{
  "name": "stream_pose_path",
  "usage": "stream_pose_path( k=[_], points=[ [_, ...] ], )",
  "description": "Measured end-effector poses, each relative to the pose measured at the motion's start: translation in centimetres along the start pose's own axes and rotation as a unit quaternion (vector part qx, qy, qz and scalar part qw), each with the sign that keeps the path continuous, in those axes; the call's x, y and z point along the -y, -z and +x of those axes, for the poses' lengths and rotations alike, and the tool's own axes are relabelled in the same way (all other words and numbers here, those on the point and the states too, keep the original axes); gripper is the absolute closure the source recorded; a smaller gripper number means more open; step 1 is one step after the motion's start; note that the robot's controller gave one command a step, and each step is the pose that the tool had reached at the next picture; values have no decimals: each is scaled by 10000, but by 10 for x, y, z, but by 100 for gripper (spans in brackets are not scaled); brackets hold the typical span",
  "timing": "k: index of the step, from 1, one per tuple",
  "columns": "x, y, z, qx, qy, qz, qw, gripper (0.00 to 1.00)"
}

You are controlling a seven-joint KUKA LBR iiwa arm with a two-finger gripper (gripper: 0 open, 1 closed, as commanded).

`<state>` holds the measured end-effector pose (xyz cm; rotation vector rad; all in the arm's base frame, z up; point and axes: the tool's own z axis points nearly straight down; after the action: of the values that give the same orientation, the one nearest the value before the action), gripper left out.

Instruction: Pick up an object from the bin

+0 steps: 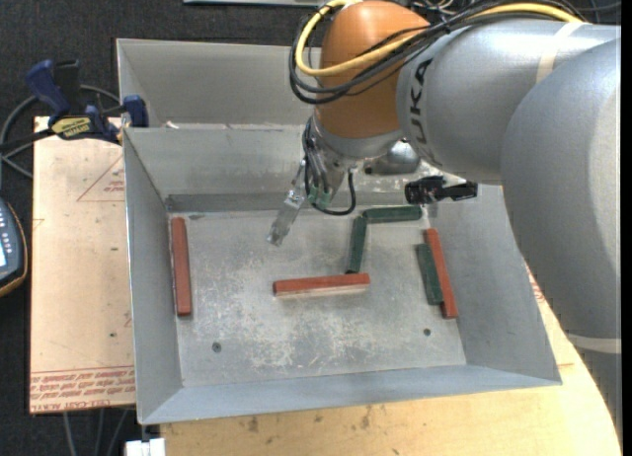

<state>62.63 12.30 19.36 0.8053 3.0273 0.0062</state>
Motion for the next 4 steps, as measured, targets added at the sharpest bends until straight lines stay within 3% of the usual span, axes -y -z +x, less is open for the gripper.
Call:
stream_pose_path(
  k=[1, 2, 3, 4],
  points=[
    [45, -104, -28, -62, 803, 48, 9967, 0],
    [84, -83, 31, -63, 525, 37, 9986, 0],
    [54, -126, 61, -61, 754, 29, 9971, 0],
    [55, -123, 58, -39, 723, 18, 9974, 100]
  ],
)
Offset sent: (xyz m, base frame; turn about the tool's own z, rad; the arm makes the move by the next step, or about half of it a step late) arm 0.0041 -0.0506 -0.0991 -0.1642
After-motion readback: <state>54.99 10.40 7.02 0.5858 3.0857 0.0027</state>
